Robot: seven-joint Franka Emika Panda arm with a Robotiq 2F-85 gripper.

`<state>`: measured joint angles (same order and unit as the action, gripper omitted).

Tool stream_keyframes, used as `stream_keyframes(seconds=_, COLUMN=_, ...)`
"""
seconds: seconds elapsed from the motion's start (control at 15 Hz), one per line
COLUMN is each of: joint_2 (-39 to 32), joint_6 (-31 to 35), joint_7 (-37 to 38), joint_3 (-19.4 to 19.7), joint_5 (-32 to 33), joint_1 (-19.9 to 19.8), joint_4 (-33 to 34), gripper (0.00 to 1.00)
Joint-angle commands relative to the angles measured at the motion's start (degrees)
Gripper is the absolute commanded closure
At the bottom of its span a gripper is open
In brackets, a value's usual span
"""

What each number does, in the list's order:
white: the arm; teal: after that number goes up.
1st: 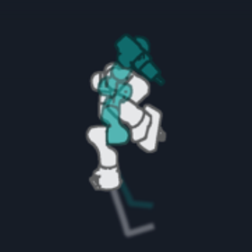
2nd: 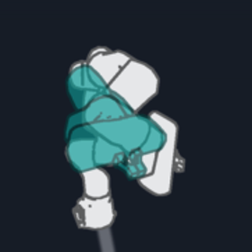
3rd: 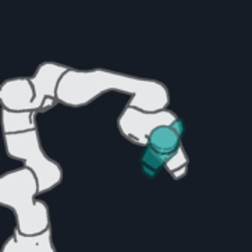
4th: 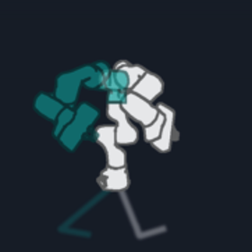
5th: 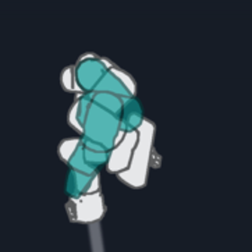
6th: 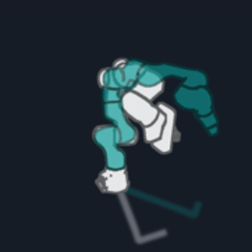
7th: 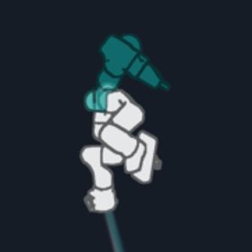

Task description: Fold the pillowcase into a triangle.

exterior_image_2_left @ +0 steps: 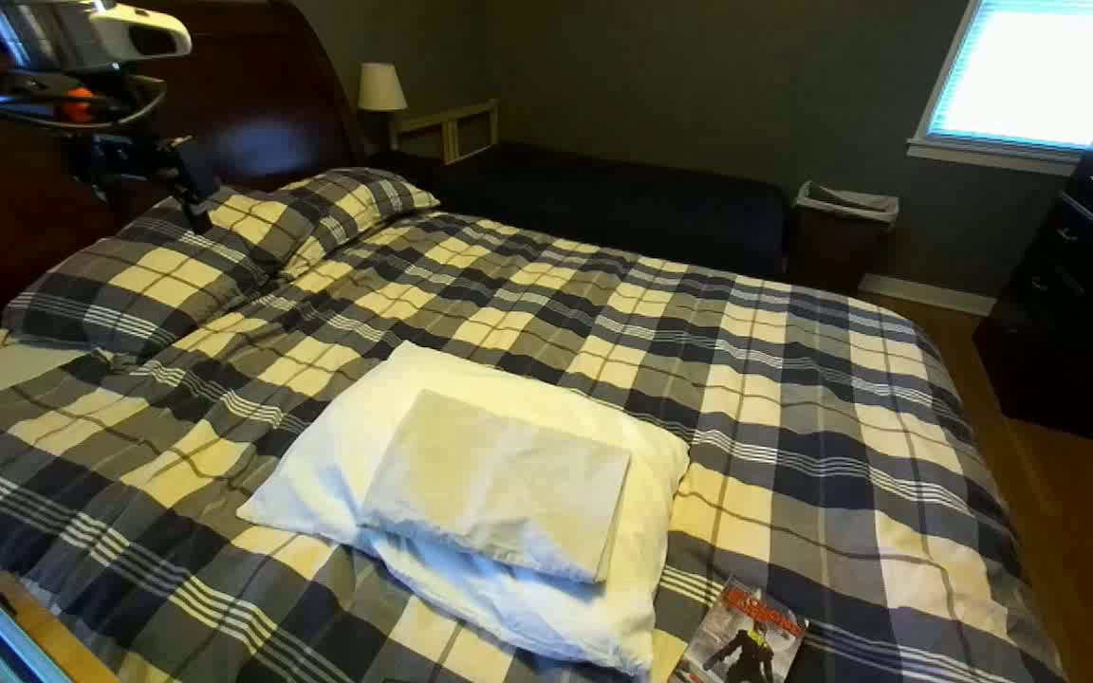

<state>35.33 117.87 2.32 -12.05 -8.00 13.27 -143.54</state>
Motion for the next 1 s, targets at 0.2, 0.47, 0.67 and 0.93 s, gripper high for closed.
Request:
stream_keyframes(seconds=0.2, joint_2=-0.05, joint_6=-0.14, joint_7=0.12, joint_3=0.18, joint_5=0.15, joint_1=0.21, joint_4=0.13, gripper=0.0)
stream_keyframes(seconds=0.47, joint_2=-3.19, joint_6=3.68, joint_7=2.44, joint_3=1.65, joint_5=1.58, joint_1=-3.8, joint_4=-2.63, gripper=0.0)
stream_keyframes(seconds=0.67, joint_2=-8.1, joint_6=10.77, joint_7=4.01, joint_3=2.58, joint_5=3.77, joint_1=-7.68, joint_4=-5.87, gripper=0.0)
stream_keyframes(seconds=0.93, joint_2=-17.51, joint_6=21.37, joint_7=9.31, joint_3=1.7, joint_5=11.41, joint_1=-13.0, joint_4=-7.59, gripper=0.0)
